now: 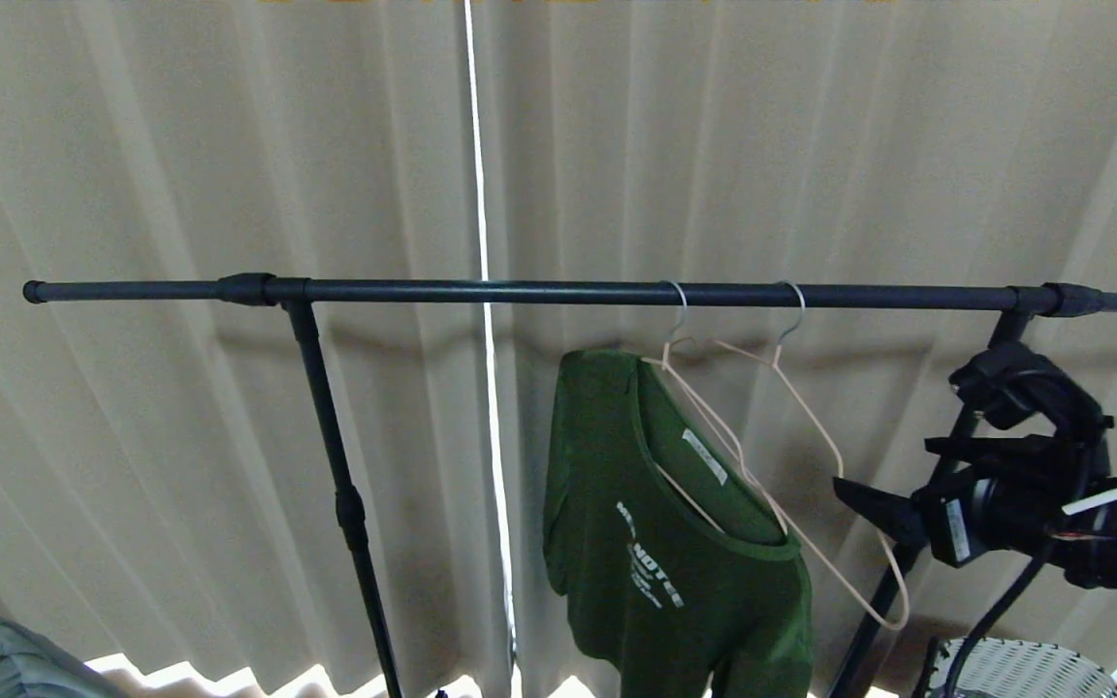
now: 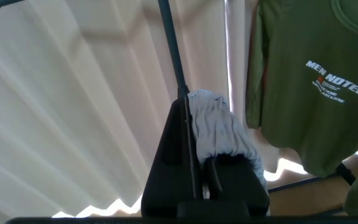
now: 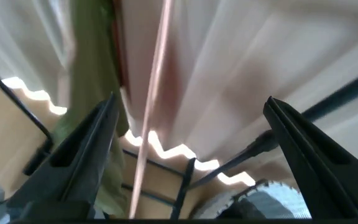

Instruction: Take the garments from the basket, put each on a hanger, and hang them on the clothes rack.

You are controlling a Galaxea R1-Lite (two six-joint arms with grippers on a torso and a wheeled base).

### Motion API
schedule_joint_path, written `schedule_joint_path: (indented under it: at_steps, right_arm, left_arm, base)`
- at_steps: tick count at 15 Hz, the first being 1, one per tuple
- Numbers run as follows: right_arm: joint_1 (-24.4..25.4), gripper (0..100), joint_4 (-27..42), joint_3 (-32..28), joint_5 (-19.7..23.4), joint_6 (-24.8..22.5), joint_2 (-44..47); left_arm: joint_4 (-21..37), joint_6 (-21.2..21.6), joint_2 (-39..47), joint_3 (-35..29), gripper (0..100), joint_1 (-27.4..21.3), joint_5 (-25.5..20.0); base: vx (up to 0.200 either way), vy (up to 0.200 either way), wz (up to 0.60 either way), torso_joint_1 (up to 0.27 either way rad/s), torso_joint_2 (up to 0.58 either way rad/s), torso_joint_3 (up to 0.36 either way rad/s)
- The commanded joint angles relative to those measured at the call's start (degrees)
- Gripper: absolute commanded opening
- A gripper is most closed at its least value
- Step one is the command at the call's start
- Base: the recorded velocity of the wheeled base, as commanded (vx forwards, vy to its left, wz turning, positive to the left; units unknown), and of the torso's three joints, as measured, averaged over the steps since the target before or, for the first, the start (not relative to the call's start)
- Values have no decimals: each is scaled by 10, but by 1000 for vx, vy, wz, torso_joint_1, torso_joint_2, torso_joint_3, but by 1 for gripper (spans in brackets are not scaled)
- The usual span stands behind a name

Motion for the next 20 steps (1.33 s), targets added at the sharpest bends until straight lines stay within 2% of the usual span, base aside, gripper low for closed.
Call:
schedule_joint_path:
  at_steps: [1,3,7,14,15,20]
  right_arm:
    - [11,100,2,-25,-6,0,71]
    - [11,100,1,-50,-30,6,114]
    - [22,100,1,-75,-33,40,142]
    - [23,100,-2,-84,-33,40,142]
    - [23,0,-1,-84,-33,41,143]
    - [23,0,-4,-82,-33,44,135]
  left_arm:
    - [0,0,-1,0,0,0,0]
    - [0,0,-2,0,0,-1,0]
    - [0,0,-2,1,0,-1,0]
    - [0,2,-2,1,0,-1,0]
    - [0,2,-2,1,0,-1,0]
    - [0,2,-2,1,0,-1,0]
  base:
    - [0,0,0,0,0,0]
    - [0,0,0,0,0,0]
    - [0,0,0,0,0,0]
    - [0,0,0,0,0,0]
    - [0,0,0,0,0,0]
    - [0,0,0,0,0,0]
